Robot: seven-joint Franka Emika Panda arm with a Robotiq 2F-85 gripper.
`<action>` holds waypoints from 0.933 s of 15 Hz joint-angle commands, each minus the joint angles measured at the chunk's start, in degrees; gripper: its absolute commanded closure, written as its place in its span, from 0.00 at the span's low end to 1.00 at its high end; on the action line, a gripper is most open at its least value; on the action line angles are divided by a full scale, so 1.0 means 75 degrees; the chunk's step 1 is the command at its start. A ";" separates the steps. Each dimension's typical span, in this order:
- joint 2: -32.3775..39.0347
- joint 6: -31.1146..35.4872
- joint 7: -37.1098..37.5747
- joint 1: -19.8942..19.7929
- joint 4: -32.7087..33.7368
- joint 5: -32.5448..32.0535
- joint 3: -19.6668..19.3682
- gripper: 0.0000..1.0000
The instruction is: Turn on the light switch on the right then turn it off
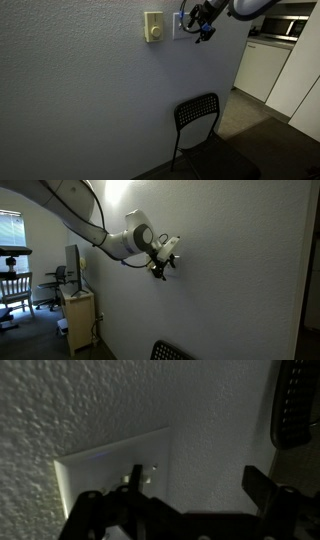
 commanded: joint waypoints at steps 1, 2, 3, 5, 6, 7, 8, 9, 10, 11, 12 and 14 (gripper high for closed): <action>-0.0067 -0.0279 0.0309 -0.0019 -0.0119 -0.0123 0.0094 0.00; -0.0170 -0.0371 0.0338 -0.0002 -0.0159 -0.0134 0.0113 0.00; -0.0272 -0.0432 0.0396 0.0023 -0.0216 -0.0160 0.0124 0.00; -0.0413 -0.0603 0.0464 0.0071 -0.0319 -0.0219 0.0152 0.00; -0.0507 -0.0681 0.0544 0.0099 -0.0413 -0.0244 0.0179 0.00; -0.0597 -0.0699 0.0575 0.0109 -0.0511 -0.0229 0.0225 0.00; -0.0706 -0.0733 0.0605 0.0120 -0.0628 -0.0210 0.0270 0.00; -0.0801 -0.0805 0.0644 0.0141 -0.0735 -0.0193 0.0307 0.00; -0.0904 -0.0918 0.0672 0.0153 -0.0846 -0.0184 0.0340 0.00; -0.0984 -0.1017 0.0750 0.0172 -0.0939 -0.0221 0.0355 0.00; -0.1076 -0.1112 0.0737 0.0171 -0.1040 -0.0165 0.0386 0.00; -0.1230 -0.1232 0.0772 0.0168 -0.1241 -0.0121 0.0427 0.00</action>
